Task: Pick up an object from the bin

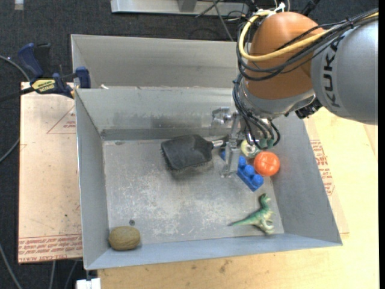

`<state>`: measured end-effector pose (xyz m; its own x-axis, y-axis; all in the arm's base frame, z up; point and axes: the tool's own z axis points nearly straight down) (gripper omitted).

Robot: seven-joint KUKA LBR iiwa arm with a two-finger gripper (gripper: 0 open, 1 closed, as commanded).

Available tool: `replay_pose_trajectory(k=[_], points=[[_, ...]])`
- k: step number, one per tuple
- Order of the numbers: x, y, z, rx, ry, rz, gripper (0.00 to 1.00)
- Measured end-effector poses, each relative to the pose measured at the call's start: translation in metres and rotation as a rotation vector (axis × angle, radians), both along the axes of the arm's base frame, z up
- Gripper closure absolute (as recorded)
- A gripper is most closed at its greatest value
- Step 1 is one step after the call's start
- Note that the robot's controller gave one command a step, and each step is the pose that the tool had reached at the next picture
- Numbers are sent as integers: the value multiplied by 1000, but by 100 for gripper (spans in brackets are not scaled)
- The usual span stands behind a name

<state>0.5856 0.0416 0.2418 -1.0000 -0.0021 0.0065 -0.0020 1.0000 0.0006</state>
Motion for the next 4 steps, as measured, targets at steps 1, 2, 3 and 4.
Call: replay_pose_trajectory(k=[1,2,3,4], points=[[1,0,5,1,-8,-1,0],[23,34,-10,0,-13,-29,0],[39,13,-36,3,-10,45,0],[23,34,-96,-2,-13,249,0]])
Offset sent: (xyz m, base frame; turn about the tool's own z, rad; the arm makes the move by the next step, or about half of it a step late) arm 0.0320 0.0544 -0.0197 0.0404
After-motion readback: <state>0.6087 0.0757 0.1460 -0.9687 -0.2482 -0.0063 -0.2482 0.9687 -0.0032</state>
